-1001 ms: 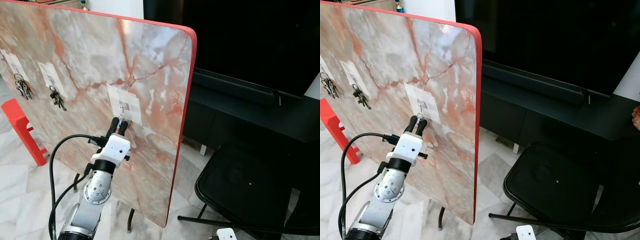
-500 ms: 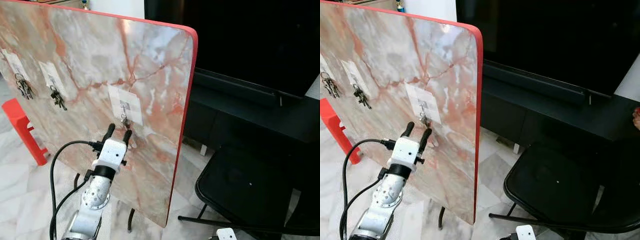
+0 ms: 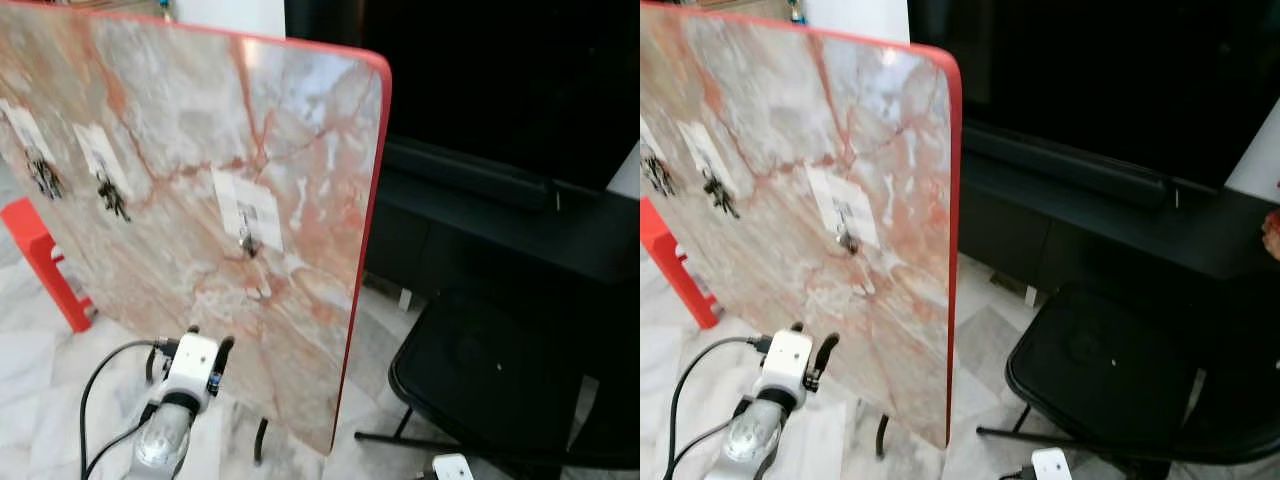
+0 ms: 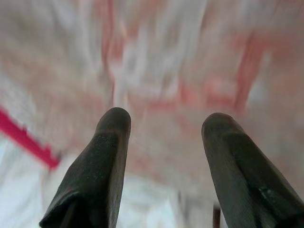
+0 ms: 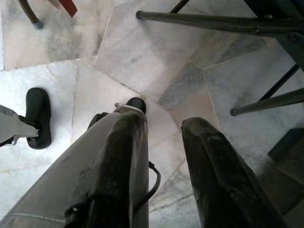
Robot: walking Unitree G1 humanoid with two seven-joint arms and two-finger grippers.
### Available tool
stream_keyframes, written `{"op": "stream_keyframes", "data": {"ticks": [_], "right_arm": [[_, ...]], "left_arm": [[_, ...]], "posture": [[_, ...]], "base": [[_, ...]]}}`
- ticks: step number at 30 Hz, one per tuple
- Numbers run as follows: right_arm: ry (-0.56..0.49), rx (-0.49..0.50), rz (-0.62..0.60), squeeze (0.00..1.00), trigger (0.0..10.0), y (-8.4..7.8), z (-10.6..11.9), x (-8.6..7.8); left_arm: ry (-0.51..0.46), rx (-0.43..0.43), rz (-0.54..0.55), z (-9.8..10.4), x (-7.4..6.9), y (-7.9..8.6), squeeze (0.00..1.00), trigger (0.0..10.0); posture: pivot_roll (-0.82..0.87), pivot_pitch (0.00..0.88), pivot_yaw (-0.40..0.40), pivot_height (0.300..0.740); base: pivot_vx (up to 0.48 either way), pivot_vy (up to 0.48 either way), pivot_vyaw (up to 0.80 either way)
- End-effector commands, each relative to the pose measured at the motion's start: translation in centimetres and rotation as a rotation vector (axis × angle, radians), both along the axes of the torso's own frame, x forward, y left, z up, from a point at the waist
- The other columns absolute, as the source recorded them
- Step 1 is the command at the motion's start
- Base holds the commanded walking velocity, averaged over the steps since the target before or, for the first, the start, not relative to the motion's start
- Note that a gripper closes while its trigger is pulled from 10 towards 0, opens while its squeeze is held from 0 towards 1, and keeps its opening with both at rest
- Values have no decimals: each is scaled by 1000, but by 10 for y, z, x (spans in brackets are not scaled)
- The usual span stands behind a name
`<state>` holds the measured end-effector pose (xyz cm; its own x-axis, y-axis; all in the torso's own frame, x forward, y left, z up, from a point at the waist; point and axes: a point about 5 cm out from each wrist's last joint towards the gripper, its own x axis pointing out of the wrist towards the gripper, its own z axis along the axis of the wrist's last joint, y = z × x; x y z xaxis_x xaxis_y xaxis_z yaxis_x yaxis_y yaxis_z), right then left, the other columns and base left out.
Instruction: Hang keys on a hook
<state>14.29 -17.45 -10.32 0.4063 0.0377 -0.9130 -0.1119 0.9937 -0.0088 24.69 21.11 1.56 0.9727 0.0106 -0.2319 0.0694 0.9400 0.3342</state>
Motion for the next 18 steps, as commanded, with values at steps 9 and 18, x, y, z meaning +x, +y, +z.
{"op": "stream_keyframes", "data": {"ticks": [9, 18], "right_arm": [[2, -10, 1, 0, 10000, -2, 0, 1], [2, -15, -1, 0, 10000, -3, 0, 0]], "left_arm": [[461, 32, 179, -73, -56, 31, 0, 10000], [624, -9, 308, -95, -90, 34, 0, 10000]], "posture": [[27, 0, -41, 740], [33, 0, -48, 740]], "base": [[0, 0, 0], [0, 0, 0]]}}
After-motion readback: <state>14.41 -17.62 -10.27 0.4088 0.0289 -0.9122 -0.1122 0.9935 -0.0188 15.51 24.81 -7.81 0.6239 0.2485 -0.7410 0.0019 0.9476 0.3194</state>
